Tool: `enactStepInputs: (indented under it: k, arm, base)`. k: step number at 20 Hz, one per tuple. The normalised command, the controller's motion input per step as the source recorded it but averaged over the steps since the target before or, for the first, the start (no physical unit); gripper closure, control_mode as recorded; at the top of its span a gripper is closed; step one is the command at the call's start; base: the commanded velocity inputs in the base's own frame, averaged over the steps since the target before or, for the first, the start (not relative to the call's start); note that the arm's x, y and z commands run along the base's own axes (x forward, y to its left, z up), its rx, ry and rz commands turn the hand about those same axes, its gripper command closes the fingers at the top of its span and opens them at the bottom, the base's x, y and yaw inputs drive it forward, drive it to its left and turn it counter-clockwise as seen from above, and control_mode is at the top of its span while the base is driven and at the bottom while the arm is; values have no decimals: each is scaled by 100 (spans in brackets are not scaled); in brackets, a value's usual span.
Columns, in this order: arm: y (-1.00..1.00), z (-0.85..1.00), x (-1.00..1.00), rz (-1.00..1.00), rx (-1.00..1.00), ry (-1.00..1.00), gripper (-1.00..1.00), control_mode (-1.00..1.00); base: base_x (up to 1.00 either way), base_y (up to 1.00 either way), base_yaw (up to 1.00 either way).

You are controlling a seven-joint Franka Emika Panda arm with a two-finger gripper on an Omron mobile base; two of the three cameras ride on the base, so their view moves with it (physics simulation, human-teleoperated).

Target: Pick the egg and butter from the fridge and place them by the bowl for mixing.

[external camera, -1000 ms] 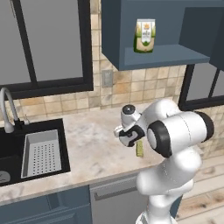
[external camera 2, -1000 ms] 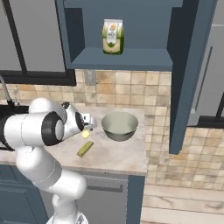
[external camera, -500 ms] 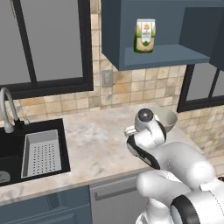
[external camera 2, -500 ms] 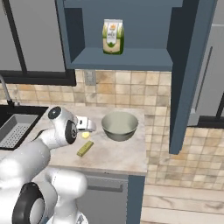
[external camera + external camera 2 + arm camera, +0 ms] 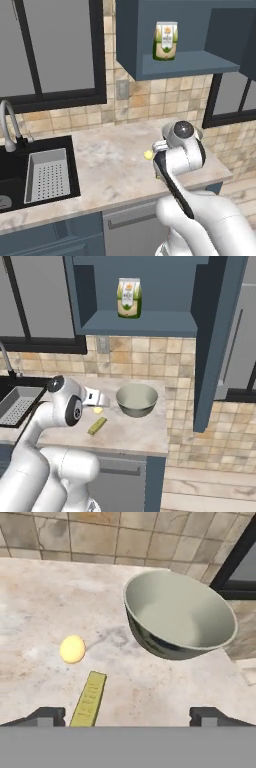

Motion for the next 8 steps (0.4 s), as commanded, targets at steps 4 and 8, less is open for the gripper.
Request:
enactStepInputs:
  k: [4, 8]
  arm:
    - [14, 2, -100, 0, -3, -87, -100, -100]
    - [4, 3, -100, -4, -2, -100, -100, -100]
  base:
    - [0, 0, 0]
    - [0, 0, 0]
